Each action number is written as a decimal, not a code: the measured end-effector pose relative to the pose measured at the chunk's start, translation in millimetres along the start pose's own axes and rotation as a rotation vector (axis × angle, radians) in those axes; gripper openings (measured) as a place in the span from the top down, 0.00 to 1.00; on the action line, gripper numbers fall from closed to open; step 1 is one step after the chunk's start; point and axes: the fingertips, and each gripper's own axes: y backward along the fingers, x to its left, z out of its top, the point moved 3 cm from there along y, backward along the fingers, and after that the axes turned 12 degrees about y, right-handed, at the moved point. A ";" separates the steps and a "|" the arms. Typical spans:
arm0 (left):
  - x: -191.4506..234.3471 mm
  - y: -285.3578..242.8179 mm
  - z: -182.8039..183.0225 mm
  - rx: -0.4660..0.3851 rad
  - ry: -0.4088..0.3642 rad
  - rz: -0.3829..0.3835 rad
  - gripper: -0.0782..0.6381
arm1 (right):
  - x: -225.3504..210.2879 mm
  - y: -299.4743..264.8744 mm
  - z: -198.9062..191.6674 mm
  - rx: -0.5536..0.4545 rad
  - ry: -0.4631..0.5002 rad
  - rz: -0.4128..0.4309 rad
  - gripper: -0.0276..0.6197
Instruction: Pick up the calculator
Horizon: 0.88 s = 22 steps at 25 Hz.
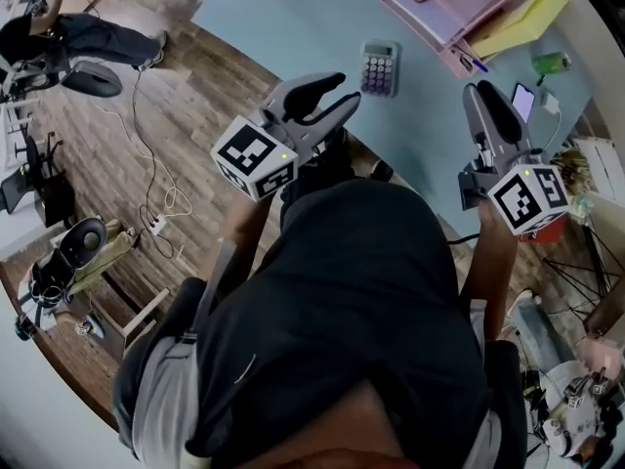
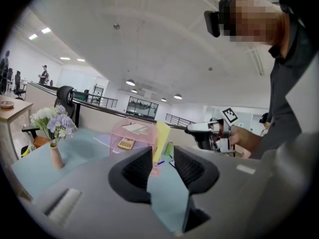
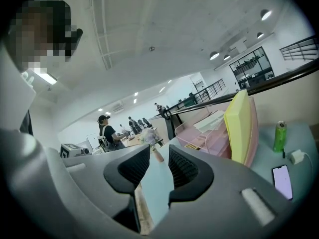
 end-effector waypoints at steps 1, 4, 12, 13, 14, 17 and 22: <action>5.4 -2.5 -1.1 0.020 -0.002 -0.008 0.63 | 0.3 -2.9 3.2 -0.007 -0.002 -0.011 0.77; 15.9 -11.5 13.3 0.046 -0.050 -0.057 0.63 | 2.0 -7.4 13.9 -0.027 0.000 -0.049 0.77; 45.8 -41.6 47.1 0.049 -0.092 -0.154 0.63 | -1.0 -21.5 21.4 -0.054 -0.010 -0.149 0.77; 48.3 -43.0 46.6 0.055 -0.090 -0.163 0.63 | 0.6 -22.4 19.8 -0.052 -0.011 -0.155 0.77; 50.8 -43.7 45.6 0.062 -0.086 -0.172 0.63 | 1.9 -22.5 18.7 -0.049 -0.013 -0.165 0.77; 58.1 -45.6 41.5 0.085 -0.077 -0.196 0.63 | 2.9 -18.7 18.3 -0.052 -0.022 -0.208 0.77; 68.8 -56.0 36.3 0.118 -0.069 -0.234 0.63 | -0.8 -13.7 15.0 -0.061 -0.031 -0.269 0.77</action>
